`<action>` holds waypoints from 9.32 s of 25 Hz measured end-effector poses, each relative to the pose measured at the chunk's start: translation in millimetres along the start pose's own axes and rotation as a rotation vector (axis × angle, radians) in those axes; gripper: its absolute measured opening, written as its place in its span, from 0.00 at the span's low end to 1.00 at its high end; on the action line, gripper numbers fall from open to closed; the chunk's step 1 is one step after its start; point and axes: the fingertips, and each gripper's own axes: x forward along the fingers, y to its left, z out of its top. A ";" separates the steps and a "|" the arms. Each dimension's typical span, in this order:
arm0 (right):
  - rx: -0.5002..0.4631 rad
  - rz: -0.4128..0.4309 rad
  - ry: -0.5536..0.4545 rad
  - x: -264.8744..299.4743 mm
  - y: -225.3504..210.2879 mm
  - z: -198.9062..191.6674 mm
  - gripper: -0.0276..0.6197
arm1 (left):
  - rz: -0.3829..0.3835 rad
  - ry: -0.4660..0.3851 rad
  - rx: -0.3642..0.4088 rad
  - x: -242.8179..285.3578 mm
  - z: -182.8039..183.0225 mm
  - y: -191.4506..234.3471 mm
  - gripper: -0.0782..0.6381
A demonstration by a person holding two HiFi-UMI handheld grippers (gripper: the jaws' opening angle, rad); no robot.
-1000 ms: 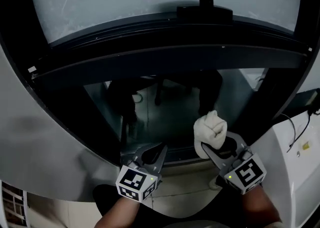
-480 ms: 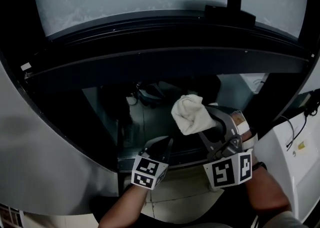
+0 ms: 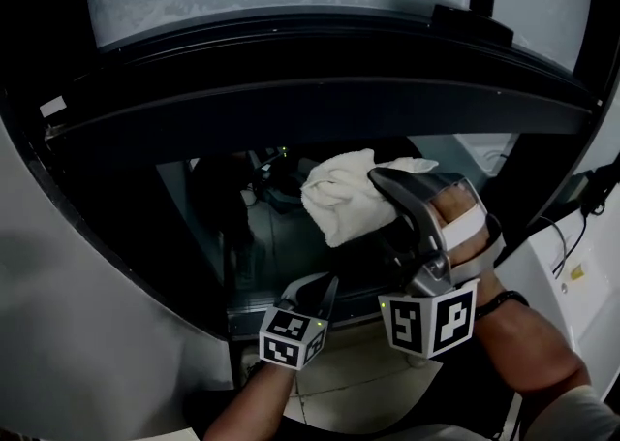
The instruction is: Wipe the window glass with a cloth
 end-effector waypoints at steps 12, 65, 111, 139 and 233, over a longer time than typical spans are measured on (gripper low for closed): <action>-0.067 -0.125 -0.013 35.9 -21.1 29.9 0.27 | -0.007 -0.036 -0.059 -8.0 9.2 16.5 0.13; 0.120 -0.237 -0.070 69.9 27.1 35.1 0.24 | 0.157 -0.100 -0.044 -42.6 31.3 81.5 0.13; 0.179 -0.225 -0.082 65.7 88.1 27.5 0.24 | 0.168 -0.069 -0.050 -37.1 20.8 89.1 0.13; 0.227 -0.228 -0.081 65.5 121.8 15.5 0.25 | 0.192 -0.053 -0.073 -32.9 24.4 101.6 0.13; 0.366 0.018 -0.031 70.7 240.5 9.4 0.25 | 0.234 0.162 -0.110 -22.7 17.9 125.8 0.13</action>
